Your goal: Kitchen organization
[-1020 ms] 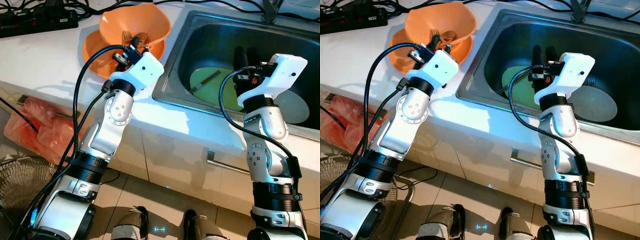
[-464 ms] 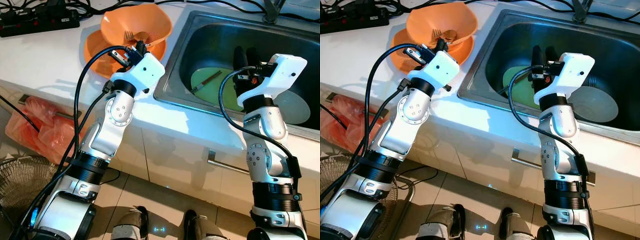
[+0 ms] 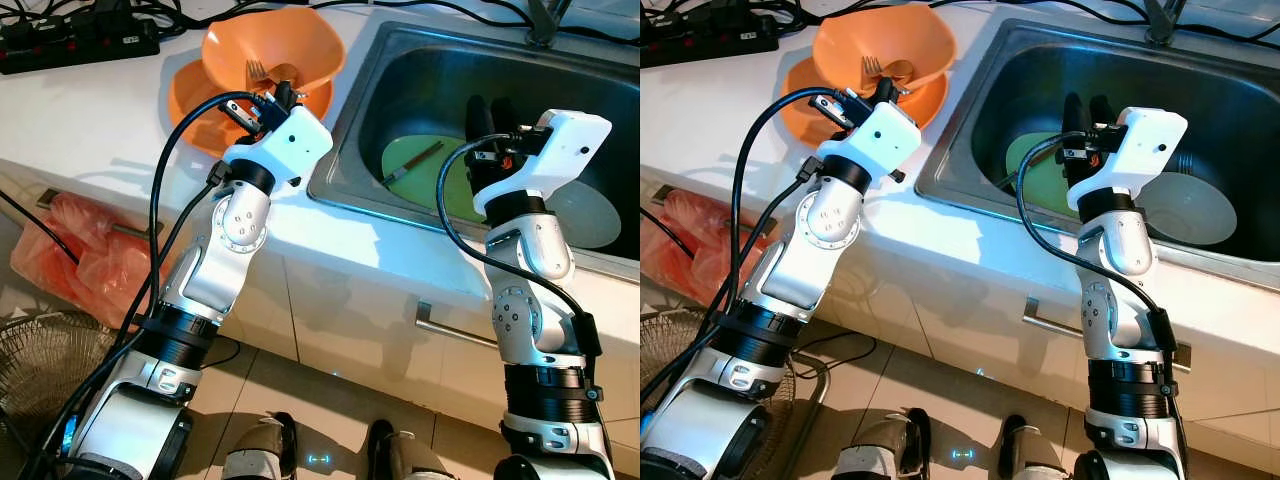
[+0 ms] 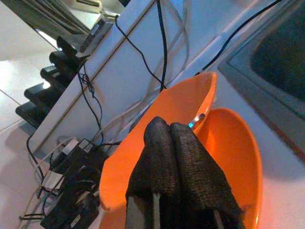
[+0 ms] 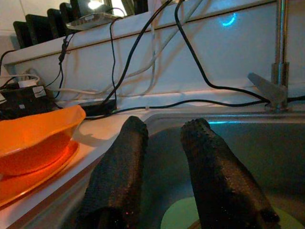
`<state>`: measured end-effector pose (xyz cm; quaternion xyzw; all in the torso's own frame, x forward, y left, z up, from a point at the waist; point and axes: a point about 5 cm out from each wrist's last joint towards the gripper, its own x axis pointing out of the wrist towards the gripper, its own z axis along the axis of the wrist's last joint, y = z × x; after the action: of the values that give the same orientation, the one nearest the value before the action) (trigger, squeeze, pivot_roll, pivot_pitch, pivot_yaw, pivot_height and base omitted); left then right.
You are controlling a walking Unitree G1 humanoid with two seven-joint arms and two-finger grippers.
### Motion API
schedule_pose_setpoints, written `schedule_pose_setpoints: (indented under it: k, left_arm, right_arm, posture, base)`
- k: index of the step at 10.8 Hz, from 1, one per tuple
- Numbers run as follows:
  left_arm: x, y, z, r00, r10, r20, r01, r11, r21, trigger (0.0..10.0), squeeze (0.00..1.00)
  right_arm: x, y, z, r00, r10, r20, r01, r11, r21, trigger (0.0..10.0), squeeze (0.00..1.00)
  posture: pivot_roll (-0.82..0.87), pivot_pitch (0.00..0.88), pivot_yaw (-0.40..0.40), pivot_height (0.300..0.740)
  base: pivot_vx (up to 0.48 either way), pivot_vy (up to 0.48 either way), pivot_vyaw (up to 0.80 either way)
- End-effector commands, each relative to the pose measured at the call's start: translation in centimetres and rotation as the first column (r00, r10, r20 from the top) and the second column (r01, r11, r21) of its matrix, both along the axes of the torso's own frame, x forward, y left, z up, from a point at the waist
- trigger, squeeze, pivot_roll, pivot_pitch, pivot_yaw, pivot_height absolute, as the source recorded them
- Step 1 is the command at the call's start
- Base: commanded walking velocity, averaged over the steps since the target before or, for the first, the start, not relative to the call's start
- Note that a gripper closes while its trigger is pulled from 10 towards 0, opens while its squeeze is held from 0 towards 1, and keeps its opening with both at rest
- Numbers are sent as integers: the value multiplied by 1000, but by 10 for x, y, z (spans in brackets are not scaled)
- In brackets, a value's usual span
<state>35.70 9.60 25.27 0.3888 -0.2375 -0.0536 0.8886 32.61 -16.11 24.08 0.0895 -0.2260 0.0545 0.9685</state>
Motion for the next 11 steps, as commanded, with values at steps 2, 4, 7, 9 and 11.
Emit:
schedule_pose_setpoints:
  k: [2, 4, 7, 9, 11]
  left_arm:
    - [-4, -8, 3, 998, -52, 16, 52, 999, 0, 10000, 0]
    - [-11, -19, 3, 990, -141, 21, 141, 990, 17, 10000, 1000]
    - [-14, -25, 3, 981, -194, 11, 193, 979, 69, 10000, 1000]
    - [-9, -18, 3, 984, -177, -8, 177, 975, 132, 10000, 1000]
    - [-9, -16, 1, 985, -170, -20, 171, 975, 143, 10000, 1000]
  right_arm:
    - [-1, 0, -2, 1000, -1, -2, 1, 1000, 15, 10000, 0]
    - [-1, 0, -2, 1000, -2, -2, 2, 1000, 15, 10000, 0]
    - [0, 0, -2, 1000, 0, -2, 0, 1000, 15, 10000, 0]
    - [0, 1, -3, 1000, 2, -2, -2, 1000, 16, 10000, 0]
    - [-1, 2, -4, 1000, 3, -2, -3, 1000, 19, 10000, 0]
  posture:
    - [93, 206, 28, 740]
    - [94, 206, 29, 740]
    - [97, 205, 30, 740]
    - [96, 200, 35, 740]
    - [95, 193, 39, 740]
  base:
    - [0, 0, 0]
    - [0, 0, 0]
    - [0, 0, 0]
    - [0, 0, 0]
    - [0, 0, 0]
